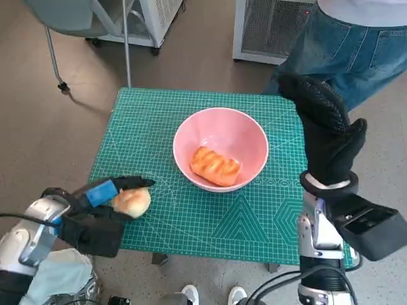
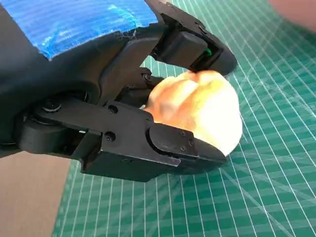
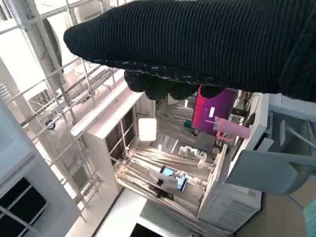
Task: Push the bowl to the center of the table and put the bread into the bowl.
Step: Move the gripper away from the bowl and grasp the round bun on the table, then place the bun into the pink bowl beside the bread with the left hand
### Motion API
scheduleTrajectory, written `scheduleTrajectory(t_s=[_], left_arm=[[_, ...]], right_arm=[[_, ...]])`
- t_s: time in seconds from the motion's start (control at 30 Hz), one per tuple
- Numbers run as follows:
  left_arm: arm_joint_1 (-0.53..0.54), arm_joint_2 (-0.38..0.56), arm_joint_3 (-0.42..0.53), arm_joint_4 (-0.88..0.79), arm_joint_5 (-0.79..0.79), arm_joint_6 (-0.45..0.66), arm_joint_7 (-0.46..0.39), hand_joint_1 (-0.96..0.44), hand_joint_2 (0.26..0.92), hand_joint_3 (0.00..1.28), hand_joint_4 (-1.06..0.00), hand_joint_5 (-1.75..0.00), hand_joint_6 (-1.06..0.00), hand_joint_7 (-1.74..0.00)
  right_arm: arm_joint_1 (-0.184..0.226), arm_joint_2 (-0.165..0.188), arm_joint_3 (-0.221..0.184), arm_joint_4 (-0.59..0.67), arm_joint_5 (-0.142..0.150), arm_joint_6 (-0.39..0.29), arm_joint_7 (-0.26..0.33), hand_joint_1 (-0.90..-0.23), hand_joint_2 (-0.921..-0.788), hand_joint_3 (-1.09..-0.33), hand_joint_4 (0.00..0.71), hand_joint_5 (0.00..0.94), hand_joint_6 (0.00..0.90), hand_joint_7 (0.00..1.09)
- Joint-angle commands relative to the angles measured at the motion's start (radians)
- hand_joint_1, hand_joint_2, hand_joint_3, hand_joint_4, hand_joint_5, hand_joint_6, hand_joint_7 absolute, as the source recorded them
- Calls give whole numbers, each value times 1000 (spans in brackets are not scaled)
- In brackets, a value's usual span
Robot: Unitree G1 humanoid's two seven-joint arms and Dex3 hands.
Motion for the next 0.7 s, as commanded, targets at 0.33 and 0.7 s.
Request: scheduleTrajectory(t_s=[0.33, 0.7], left_arm=[[-78, 77, 149, -12, -211, -186, 16, 1, 920, 149, -566, -1244, -567, -1283], [-256, -15, 250, 15, -181, -381, 310, 0, 921, 130, -600, -1239, -573, -1241]], right_arm=[[14, 3, -7, 20, -4, 4, -6, -584, -921, -791, 257, 44, -1, 696], [-4, 3, -12, 46, 0, -4, -1, -585, -921, -789, 257, 47, -1, 697]])
